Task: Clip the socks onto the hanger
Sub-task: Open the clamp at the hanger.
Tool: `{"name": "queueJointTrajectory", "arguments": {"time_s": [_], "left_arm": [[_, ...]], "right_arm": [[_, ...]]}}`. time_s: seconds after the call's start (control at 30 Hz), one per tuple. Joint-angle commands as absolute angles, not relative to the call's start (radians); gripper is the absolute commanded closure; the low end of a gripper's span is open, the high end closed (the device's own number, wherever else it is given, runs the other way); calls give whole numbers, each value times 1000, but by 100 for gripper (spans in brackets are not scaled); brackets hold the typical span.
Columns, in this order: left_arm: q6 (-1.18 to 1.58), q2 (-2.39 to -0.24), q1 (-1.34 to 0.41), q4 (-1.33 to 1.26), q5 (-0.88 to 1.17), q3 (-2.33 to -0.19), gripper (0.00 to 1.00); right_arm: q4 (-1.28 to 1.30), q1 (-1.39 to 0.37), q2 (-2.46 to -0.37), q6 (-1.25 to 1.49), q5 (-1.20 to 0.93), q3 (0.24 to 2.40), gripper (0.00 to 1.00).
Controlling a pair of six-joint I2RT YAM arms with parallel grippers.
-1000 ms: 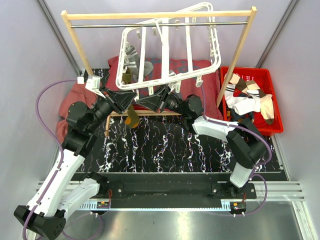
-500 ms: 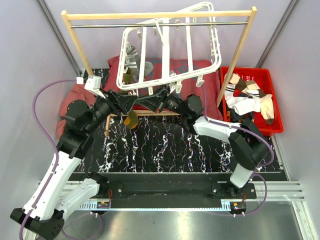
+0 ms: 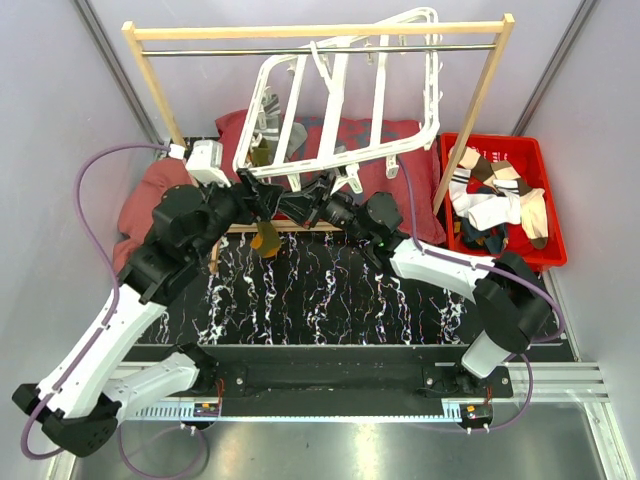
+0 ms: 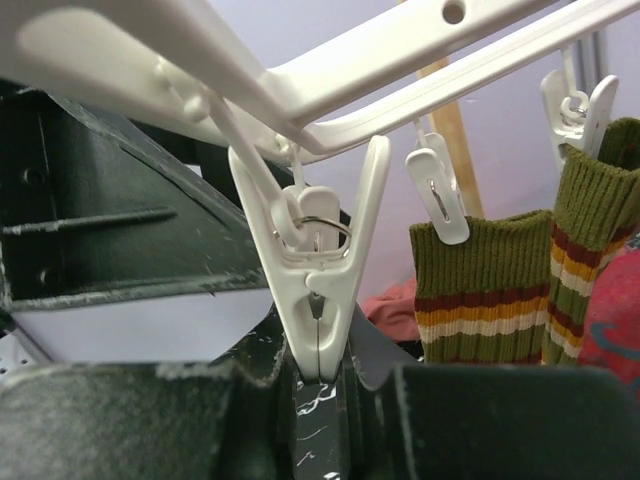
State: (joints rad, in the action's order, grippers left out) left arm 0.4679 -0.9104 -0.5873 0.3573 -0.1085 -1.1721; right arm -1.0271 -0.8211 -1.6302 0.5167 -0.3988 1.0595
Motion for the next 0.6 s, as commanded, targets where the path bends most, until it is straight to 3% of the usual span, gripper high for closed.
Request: {"name": "queueJointTrajectory", "arguments": {"time_s": [0.0,0.57], "left_arm": [[439,-939,-627,379,-271,-1256,28],[469,-999,-673,339,-406,-1281,46]], "right_arm": [[-983,-848,-1592,419,-342,1063,100],[-937,-868,-1606,368,-316,1074,100]]}}
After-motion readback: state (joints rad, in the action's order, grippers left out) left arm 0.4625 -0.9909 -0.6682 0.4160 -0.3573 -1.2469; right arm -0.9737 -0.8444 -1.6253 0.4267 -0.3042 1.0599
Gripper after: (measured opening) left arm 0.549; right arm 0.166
